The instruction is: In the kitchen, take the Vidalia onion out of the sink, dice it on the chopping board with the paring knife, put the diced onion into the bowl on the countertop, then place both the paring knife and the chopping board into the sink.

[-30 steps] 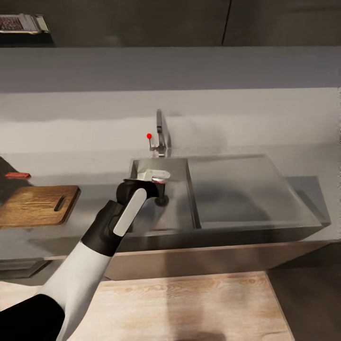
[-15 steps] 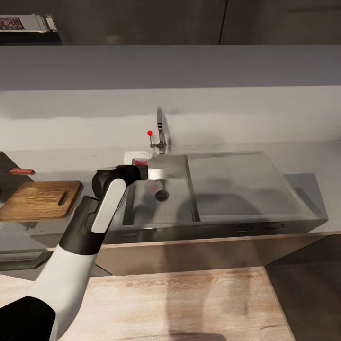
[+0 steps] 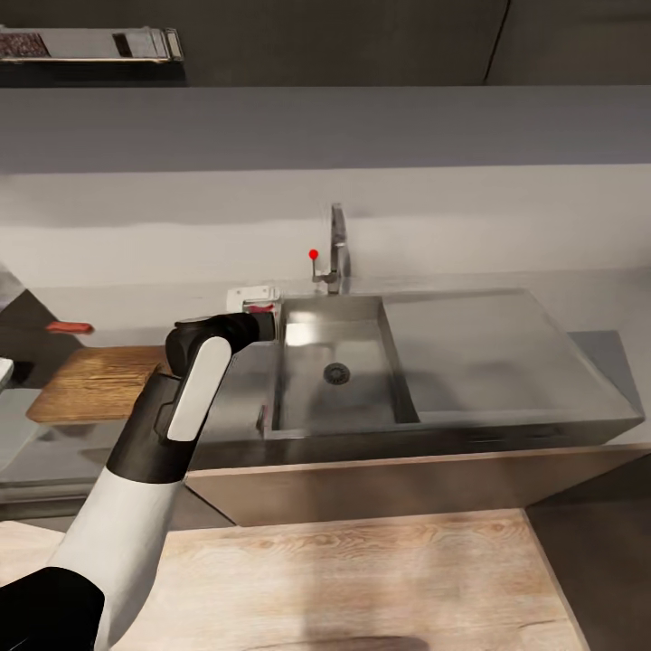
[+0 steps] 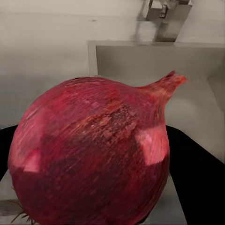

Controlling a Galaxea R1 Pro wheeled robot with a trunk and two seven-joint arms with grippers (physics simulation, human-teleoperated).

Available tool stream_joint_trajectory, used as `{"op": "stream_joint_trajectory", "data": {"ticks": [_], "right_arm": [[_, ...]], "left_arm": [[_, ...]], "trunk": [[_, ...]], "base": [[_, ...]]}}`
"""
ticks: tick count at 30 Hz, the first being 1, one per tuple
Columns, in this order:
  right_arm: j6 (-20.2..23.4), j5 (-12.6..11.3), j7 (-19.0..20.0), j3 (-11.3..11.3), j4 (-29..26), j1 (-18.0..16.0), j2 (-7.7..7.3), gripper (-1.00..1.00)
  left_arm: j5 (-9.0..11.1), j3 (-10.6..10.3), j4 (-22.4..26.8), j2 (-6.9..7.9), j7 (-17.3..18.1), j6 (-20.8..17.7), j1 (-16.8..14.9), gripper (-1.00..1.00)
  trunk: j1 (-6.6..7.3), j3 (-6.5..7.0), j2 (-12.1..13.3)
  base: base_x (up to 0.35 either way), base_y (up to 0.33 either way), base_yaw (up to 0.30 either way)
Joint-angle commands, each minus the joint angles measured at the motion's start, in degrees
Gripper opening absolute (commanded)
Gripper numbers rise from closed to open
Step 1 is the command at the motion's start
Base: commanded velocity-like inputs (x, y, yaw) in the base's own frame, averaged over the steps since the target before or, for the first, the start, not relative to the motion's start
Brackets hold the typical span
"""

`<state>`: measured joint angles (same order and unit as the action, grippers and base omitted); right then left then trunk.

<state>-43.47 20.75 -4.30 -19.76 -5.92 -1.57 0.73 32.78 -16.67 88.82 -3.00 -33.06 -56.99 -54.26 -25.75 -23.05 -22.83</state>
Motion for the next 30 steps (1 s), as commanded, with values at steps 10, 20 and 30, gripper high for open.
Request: {"op": "stream_joint_trajectory", "data": {"ticks": [10, 20, 30], "right_arm": [[-0.13, 0.6, -0.45, -0.2, 0.03, -0.02, 0.04, 1.0], [-0.12, 0.61, -0.45, -0.2, 0.04, -0.02, 0.01, 1.0], [-0.13, 0.61, -0.45, -0.2, 0.04, -0.02, -0.03, 1.0]], "left_arm": [[0.54, -0.03, 0.04, -0.07, -0.56, -0.21, -0.04, -1.0], [0.53, -0.1, 0.04, -0.02, -0.58, -0.24, -0.05, -1.0], [0.53, -0.29, 0.04, 0.0, -0.6, -0.31, -0.05, -1.0]], "trunk": [[-0.03, -0.09, -0.09], [-0.03, -0.09, -0.09], [-0.03, -0.09, -0.09]], "base": [[0.0, 0.291, 0.0], [0.0, 0.295, 0.0], [-0.067, 0.291, 0.0]]}}
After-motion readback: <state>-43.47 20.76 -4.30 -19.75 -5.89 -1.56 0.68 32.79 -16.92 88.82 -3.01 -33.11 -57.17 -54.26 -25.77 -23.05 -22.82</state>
